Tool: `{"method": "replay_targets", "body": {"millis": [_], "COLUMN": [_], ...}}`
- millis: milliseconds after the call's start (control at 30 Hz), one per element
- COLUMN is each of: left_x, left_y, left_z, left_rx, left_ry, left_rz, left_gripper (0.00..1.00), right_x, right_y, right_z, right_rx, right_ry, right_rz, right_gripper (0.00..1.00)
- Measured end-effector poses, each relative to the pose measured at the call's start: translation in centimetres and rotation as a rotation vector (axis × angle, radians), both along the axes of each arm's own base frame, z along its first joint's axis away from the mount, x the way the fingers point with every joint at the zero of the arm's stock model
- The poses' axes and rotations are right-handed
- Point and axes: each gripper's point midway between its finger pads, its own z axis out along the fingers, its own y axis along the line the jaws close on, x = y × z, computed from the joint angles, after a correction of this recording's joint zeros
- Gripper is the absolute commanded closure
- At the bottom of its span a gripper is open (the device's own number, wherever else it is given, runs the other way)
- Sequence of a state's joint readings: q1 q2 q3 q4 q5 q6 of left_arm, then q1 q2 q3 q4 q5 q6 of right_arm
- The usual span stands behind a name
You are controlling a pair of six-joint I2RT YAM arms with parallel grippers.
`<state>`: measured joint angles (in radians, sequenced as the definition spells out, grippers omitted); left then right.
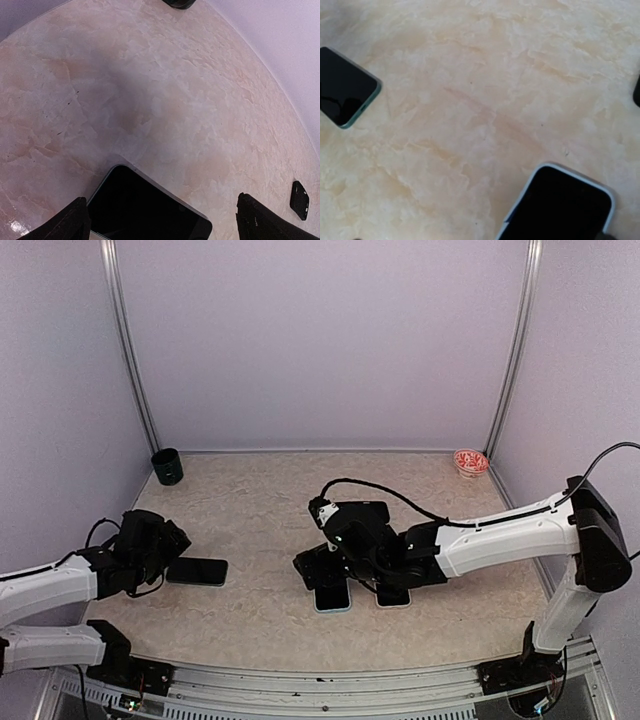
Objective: Put the phone into the phone case
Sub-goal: Move the phone to the center of the board.
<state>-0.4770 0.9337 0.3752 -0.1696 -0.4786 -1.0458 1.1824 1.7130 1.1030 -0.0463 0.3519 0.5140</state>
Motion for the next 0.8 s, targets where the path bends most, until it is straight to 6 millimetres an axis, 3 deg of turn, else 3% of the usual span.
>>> {"method": "replay_targets", "body": {"millis": [333, 800], "left_x": [-0.8, -0.3], "left_y": [0.7, -1.3], "left_z": [-4.5, -5.6], "left_rx": [-0.053, -0.117], "left_ry": [0.121, 0.109], "left_rz": [-0.015, -0.101], "left_gripper": [0.01, 0.01], "right_x": [-0.2, 0.0], "right_y": [-0.6, -1.0], "right_z": [-0.1, -0.1], "right_rx": [0.008, 0.005], "right_ry": [-0.002, -0.012], "right_rz": [-0.006, -0.022], "right_gripper": [0.0, 0.0]}}
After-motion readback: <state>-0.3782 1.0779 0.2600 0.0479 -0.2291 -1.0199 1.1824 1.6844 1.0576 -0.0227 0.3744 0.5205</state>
